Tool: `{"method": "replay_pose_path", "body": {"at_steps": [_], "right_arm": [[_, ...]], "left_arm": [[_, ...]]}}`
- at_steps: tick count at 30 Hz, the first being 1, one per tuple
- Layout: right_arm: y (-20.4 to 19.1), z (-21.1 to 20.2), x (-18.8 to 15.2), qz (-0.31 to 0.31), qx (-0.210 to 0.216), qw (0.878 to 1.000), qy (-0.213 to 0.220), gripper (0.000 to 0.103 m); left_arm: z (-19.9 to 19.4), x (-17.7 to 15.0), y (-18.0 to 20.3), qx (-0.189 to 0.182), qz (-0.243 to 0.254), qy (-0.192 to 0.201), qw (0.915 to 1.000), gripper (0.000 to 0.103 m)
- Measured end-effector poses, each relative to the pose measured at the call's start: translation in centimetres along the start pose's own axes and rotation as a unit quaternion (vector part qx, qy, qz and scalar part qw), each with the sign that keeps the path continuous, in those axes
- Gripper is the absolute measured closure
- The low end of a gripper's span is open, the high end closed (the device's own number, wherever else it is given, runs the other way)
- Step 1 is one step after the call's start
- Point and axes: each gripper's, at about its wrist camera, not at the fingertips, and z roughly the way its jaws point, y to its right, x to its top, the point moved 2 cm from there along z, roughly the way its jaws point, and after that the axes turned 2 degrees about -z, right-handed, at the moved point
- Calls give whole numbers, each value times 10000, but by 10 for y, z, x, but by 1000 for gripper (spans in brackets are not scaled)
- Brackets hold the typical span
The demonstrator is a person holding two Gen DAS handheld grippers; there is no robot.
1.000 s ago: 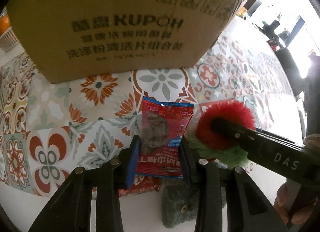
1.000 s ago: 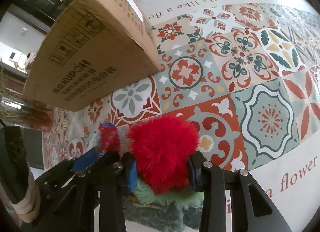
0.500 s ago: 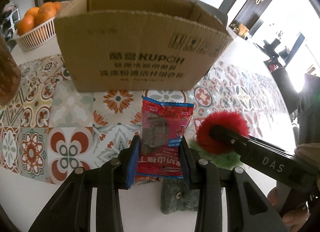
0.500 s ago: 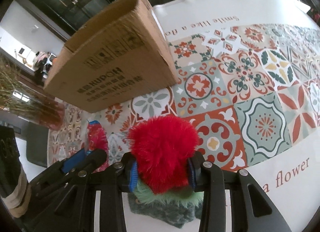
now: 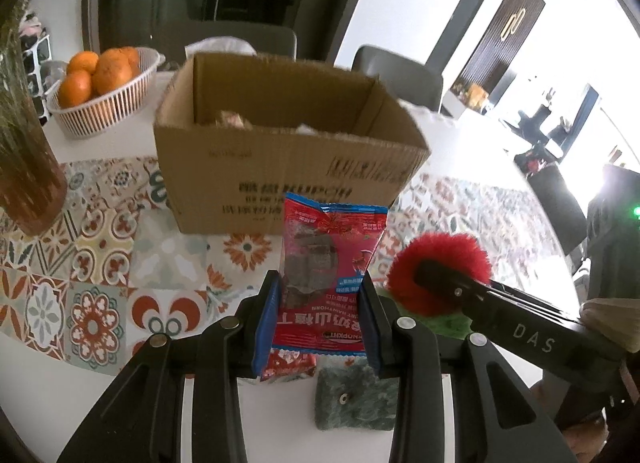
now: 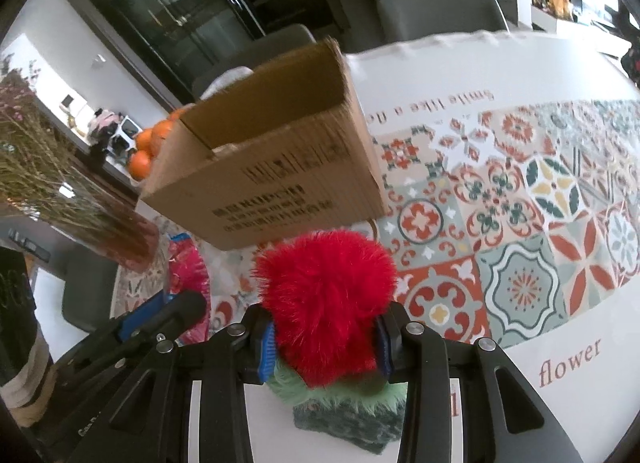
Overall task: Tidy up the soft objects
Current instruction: 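Carry the pompom plush with right tool while left tool carries snack packet to box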
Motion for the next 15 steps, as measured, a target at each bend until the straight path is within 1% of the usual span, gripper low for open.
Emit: {"method": "replay_pose_path", "body": {"at_steps": [3,15], "right_arm": [[-7,-9,5,-81,35,9998,178,64],[-35,-42,27,-352,167,9964,751,64]], "left_arm": [[-14,5,2,-16,-9,214,9998,66],[-52,27,5,-41,82,787,9969,66]]}}
